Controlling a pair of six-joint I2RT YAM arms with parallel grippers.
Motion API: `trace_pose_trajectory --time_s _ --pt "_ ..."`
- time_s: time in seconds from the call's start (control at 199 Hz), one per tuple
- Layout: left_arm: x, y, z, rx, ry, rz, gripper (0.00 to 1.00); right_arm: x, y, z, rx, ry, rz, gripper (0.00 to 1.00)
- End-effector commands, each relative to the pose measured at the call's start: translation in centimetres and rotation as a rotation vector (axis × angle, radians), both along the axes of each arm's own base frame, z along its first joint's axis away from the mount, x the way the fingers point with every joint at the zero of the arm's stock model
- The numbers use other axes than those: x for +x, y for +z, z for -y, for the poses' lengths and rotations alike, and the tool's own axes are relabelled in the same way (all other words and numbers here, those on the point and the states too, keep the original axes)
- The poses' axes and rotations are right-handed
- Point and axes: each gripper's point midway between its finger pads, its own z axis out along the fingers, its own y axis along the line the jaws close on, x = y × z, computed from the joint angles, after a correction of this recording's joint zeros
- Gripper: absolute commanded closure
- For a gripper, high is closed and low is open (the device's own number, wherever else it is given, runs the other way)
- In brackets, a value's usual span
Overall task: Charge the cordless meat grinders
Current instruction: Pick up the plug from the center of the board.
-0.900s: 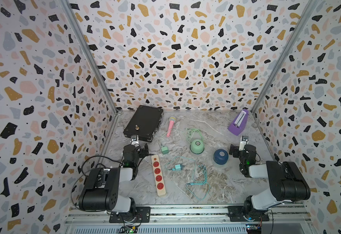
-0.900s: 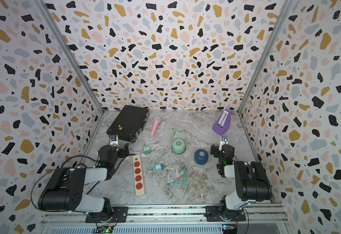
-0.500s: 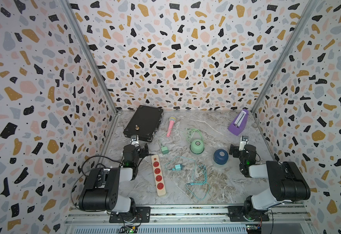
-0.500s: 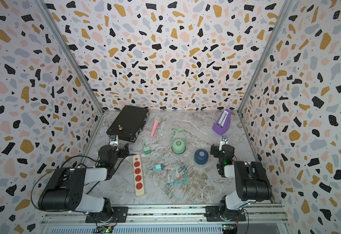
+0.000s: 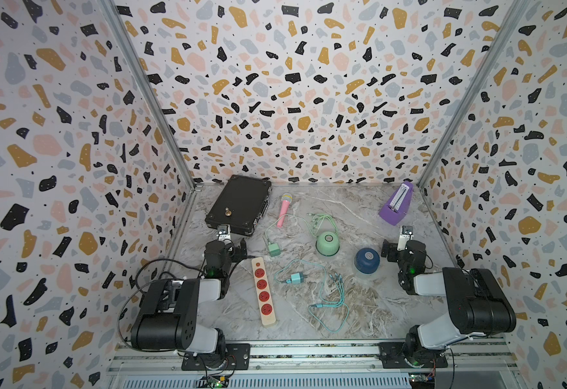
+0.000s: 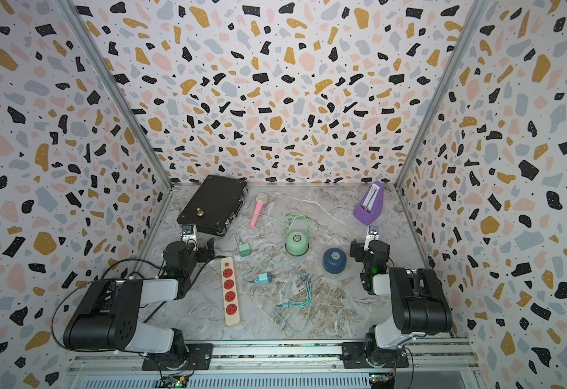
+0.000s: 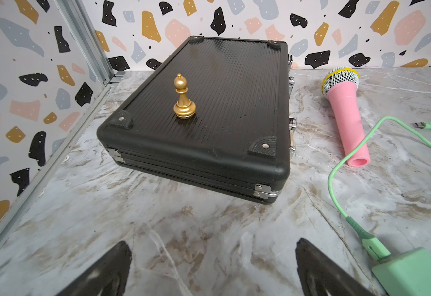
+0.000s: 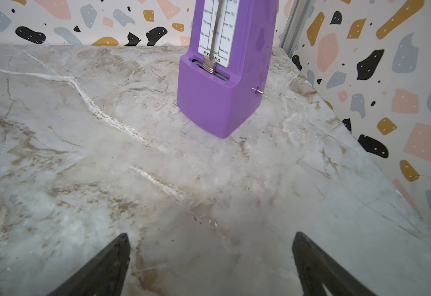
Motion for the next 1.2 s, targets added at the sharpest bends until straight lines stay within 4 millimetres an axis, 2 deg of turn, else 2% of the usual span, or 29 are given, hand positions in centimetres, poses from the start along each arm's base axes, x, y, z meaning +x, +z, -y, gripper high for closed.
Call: trace_pose_trajectory --time_s 0.0,0.09,0.196,0.351,0.461,0.557,0.697,0.978,1.078,1.198 --pt "0.3 1.5 -0.2 0.0 0.01 0.059 0.01 0.0 2.0 0.6 0.004 -0.044 0.049 0.02" --pt "0.4 3.2 -0.5 -0.009 0.025 0.01 0.01 -0.2 4.0 -0.4 0.006 0.021 0.026 0.02" --pt "0.3 4.3 0.7 -0.041 -0.037 -0.138 0.0 -0.7 5.9 -1.7 0.012 0.101 -0.02 0.03" --pt "0.3 5.1 3.1 -0.159 -0.116 -0.372 0.12 -2.2 7.7 -3.3 0.062 0.18 -0.102 0.03" --pt "-1.1 4.5 6.3 -0.211 -0.218 -0.56 0.14 -3.5 9.0 -4.5 0.104 0.232 -0.152 0.04" --pt "-2.3 4.1 8.5 -0.227 -0.275 -0.686 0.15 -5.3 8.8 -5.3 0.127 0.255 -0.25 0.04" --pt "-2.8 3.2 10.0 -0.265 -0.272 -0.791 0.16 -7.5 9.5 -6.2 0.136 0.284 -0.298 0.05" --pt "-0.4 -0.6 12.1 -0.352 -0.221 -0.921 0.28 -10.1 12.9 -8.4 0.176 0.388 -0.277 0.07" --pt "0.5 -1.7 13.1 -0.377 -0.209 -0.953 0.31 -10.5 13.9 -9.1 0.178 0.411 -0.28 0.09" --pt "1.6 -2.6 13.3 -0.38 -0.159 -0.955 0.35 -10.7 15.2 -10.0 0.144 0.436 -0.255 0.1"
